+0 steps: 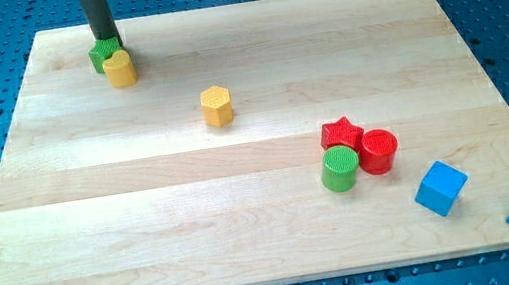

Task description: Slide the green star to the top right side of the hexagon

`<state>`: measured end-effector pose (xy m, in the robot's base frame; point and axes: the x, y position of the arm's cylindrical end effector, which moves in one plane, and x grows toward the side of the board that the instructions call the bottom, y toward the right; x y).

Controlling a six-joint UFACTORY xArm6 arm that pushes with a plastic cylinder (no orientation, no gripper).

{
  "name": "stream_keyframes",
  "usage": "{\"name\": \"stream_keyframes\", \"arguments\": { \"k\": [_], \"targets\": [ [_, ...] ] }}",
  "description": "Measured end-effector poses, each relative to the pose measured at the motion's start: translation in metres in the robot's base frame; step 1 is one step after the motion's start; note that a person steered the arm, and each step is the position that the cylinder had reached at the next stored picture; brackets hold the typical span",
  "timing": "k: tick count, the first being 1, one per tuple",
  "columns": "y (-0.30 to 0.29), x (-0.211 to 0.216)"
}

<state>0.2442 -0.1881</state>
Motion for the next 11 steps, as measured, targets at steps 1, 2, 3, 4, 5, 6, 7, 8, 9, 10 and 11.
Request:
{"name": "stream_keyframes", "arguments": {
  "k": [1, 2, 3, 4, 5, 6, 7, 8, 9, 10, 11],
  "targets": [
    [-0.015, 0.006],
    [0.015, 0.020],
    [0.096, 0.020],
    [0.130, 0.020],
    [0.128, 0.016],
    [0.128, 0.006],
    [0.099, 0.003],
    [0.056, 0.003],
    [0.012, 0.004],
    [0.022, 0.033],
    [0.066, 0.069]
  ]
}}
